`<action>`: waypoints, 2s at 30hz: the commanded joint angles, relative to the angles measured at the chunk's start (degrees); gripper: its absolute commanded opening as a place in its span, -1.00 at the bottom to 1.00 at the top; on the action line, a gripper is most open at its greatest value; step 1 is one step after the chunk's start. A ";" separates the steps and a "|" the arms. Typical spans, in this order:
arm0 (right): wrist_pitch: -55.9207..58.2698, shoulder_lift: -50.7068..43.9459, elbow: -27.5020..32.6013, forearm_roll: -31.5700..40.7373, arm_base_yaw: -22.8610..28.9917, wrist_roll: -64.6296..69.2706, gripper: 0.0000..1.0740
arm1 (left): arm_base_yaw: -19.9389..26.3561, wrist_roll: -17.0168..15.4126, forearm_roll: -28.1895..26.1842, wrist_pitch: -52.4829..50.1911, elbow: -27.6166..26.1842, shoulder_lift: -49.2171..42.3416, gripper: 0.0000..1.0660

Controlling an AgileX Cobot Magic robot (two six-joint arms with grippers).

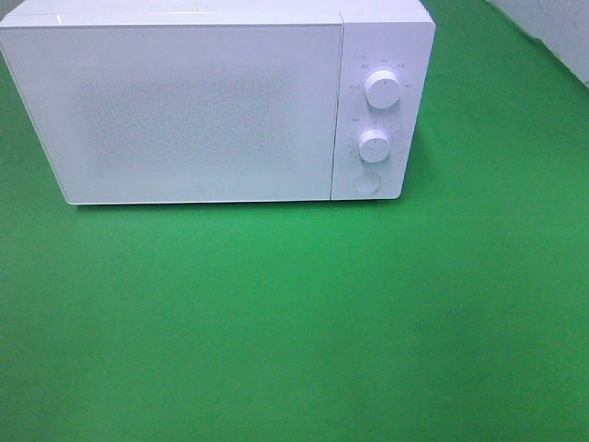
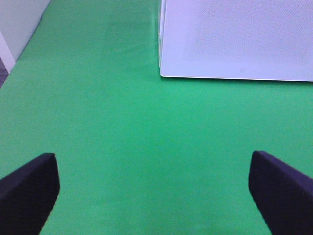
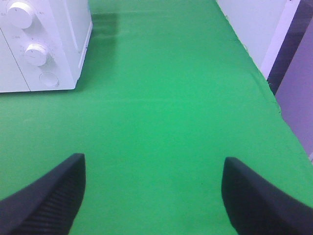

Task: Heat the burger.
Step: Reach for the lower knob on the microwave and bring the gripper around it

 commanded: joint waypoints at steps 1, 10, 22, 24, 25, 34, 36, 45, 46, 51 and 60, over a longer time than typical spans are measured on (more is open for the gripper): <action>-0.17 -1.55 0.06 -0.11 -0.23 0.23 0.39 | 0.29 -0.29 -0.11 -0.17 0.17 -1.32 0.83; -2.92 2.81 -2.81 -0.52 -0.23 0.17 0.39 | 0.29 -0.29 -0.11 -0.17 0.17 -1.32 0.83; -18.79 14.32 -2.81 -0.46 -0.23 0.23 0.39 | 0.29 -0.29 -0.11 -0.17 0.17 -1.32 0.83; -20.91 15.87 -2.81 -0.46 -0.23 0.23 0.39 | 0.29 -0.29 -0.11 -0.17 0.17 -1.32 0.83; -22.63 17.53 -2.81 -0.46 -0.23 0.23 0.39 | 0.29 -0.29 -0.11 -0.17 0.17 -1.32 0.83; -34.66 25.55 0.86 -0.46 -0.23 0.23 0.39 | 0.29 -0.29 -0.11 -0.17 0.17 -1.32 0.83; -36.73 26.41 1.66 -0.46 -0.23 0.23 0.39 | 0.29 -0.29 -0.11 -0.17 0.17 -1.32 0.83; -58.10 33.98 8.82 2.29 -0.23 0.57 0.39 | 0.29 -0.29 -0.11 -0.17 0.17 -1.32 0.83; -58.10 33.98 8.82 2.29 -0.23 0.57 0.39 | 0.29 -0.29 -0.11 -0.17 0.17 -1.32 0.83; -68.47 39.48 11.12 2.46 -0.23 0.34 0.39 | 0.29 -0.29 -0.11 -0.17 0.17 -1.32 0.83; -89.21 51.62 15.24 7.33 -0.23 -7.68 0.39 | 0.29 -0.29 -0.11 -0.17 0.17 -1.32 0.83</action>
